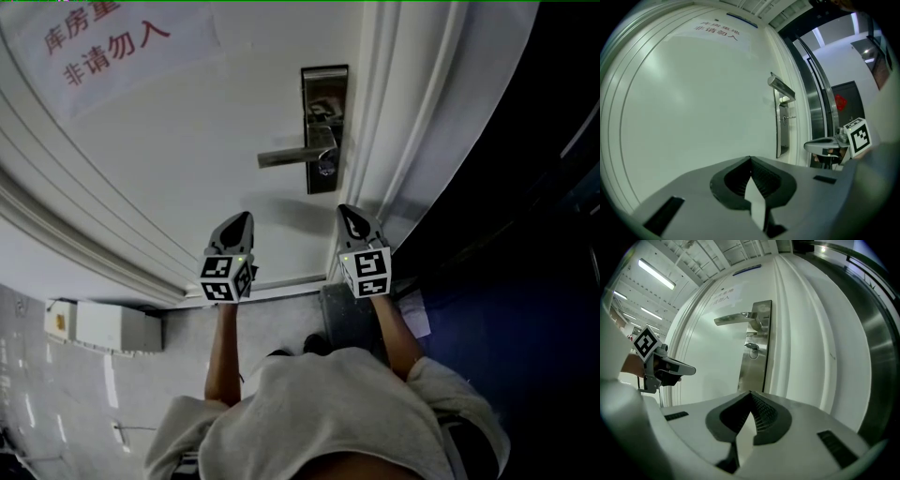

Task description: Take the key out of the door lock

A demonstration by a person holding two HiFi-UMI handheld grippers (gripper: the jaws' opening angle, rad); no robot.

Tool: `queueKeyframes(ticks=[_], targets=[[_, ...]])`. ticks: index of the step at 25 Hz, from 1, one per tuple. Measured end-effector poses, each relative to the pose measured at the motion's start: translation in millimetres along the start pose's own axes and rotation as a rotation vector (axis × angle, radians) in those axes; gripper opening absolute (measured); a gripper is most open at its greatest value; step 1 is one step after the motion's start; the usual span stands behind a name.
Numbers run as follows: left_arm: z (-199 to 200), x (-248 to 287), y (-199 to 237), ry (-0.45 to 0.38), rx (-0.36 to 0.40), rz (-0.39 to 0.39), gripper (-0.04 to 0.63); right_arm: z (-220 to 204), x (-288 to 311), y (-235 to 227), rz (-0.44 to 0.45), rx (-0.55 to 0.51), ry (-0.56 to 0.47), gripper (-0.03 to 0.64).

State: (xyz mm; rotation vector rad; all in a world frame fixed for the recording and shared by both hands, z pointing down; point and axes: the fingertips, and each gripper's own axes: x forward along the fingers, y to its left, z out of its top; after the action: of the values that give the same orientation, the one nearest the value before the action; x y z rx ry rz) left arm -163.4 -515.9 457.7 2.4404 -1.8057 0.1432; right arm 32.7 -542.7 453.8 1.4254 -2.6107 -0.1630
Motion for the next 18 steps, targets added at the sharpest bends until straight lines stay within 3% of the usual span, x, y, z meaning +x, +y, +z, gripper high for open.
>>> queueKeyframes(ticks=[11,18], targets=[[4,4,7,-0.006,0.007,-0.058,0.018,0,1,12,-0.045,-0.013,0.029,0.023],[4,3,10,-0.011,0.0,-0.075,0.018,21,0,7,-0.078,-0.072,0.007,0.023]])
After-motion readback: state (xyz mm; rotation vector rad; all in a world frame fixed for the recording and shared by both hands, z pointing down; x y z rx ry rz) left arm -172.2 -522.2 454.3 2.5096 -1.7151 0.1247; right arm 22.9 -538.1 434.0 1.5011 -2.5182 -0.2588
